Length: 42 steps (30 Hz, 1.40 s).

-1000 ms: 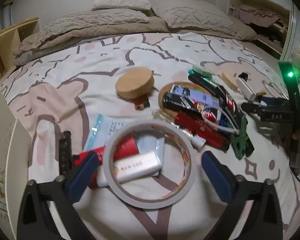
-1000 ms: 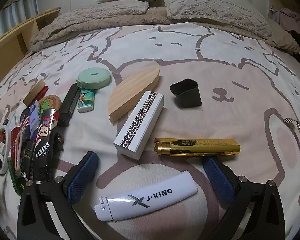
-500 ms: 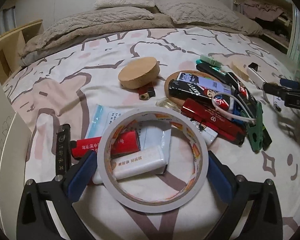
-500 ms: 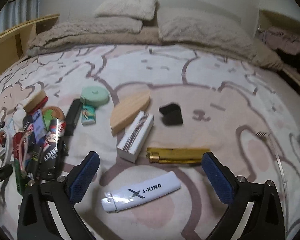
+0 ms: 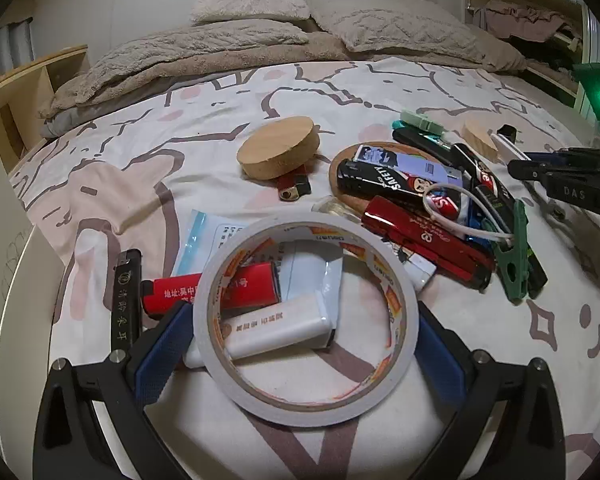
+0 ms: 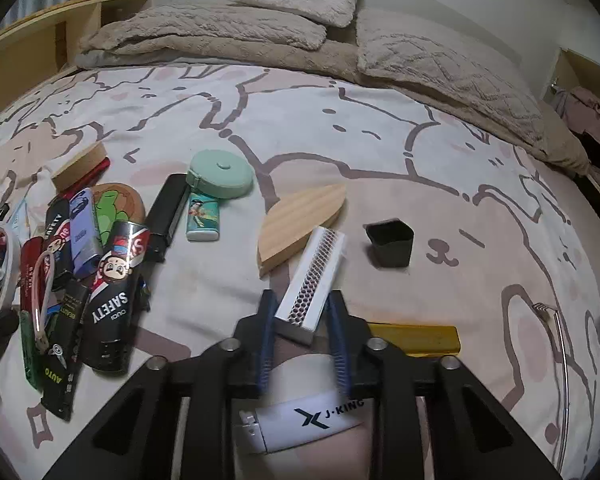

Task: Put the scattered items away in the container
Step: 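Grasp the white matchbox with the right gripper while the left holds the tape roll, then carry the tape roll and matchbox over the white box with both grippers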

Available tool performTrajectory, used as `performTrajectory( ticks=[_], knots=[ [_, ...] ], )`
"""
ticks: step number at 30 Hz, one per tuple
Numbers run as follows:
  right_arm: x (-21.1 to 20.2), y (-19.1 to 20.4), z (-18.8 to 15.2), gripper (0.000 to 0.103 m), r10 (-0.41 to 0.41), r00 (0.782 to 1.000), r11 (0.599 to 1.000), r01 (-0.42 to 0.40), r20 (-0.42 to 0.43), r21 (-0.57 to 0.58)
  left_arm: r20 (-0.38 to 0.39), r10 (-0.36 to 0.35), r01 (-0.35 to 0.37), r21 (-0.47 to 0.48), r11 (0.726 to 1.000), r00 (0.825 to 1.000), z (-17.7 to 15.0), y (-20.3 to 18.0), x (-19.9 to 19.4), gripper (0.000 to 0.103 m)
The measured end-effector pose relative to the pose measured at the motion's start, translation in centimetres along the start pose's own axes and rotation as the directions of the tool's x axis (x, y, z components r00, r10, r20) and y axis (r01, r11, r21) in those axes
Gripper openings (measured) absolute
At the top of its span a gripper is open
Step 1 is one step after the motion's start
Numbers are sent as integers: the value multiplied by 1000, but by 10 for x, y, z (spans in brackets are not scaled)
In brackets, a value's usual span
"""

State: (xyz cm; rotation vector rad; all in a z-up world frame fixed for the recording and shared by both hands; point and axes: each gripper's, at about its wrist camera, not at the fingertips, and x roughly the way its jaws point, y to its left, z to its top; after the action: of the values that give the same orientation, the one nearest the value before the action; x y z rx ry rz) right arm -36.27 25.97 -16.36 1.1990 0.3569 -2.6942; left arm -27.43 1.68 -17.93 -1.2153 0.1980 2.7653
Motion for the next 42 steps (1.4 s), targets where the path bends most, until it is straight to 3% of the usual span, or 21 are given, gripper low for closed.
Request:
performTrajectory(
  ticks=[7, 15, 18, 23, 34, 42],
  knots=[
    [-19, 0, -12, 21, 38, 999, 999, -38, -3, 10, -3, -31, 31, -25, 999, 1000, 0, 6, 2, 103],
    [-42, -10, -36, 20, 54, 998, 997, -53, -14, 62, -1, -16, 16, -14, 1000, 1000, 1, 5, 0, 103],
    [-54, -11, -47, 20, 65, 998, 996, -64, -17, 67, 4, -18, 18, -14, 1000, 1000, 1, 4, -3, 94],
    [-84, -8, -69, 20, 62, 998, 997, -61, -8, 45, 3, -52, 52, -33, 998, 999, -1, 6, -16, 94],
    [-122, -16, -113, 20, 74, 997, 989, -73, -5, 127, -24, -110, 111, 34, 993, 994, -32, -10, -74, 94],
    [-156, 4, -137, 20, 142, 989, 978, -147, 44, 148, -48, -177, 180, 49, 983, 983, -70, -16, -122, 94]
  ],
)
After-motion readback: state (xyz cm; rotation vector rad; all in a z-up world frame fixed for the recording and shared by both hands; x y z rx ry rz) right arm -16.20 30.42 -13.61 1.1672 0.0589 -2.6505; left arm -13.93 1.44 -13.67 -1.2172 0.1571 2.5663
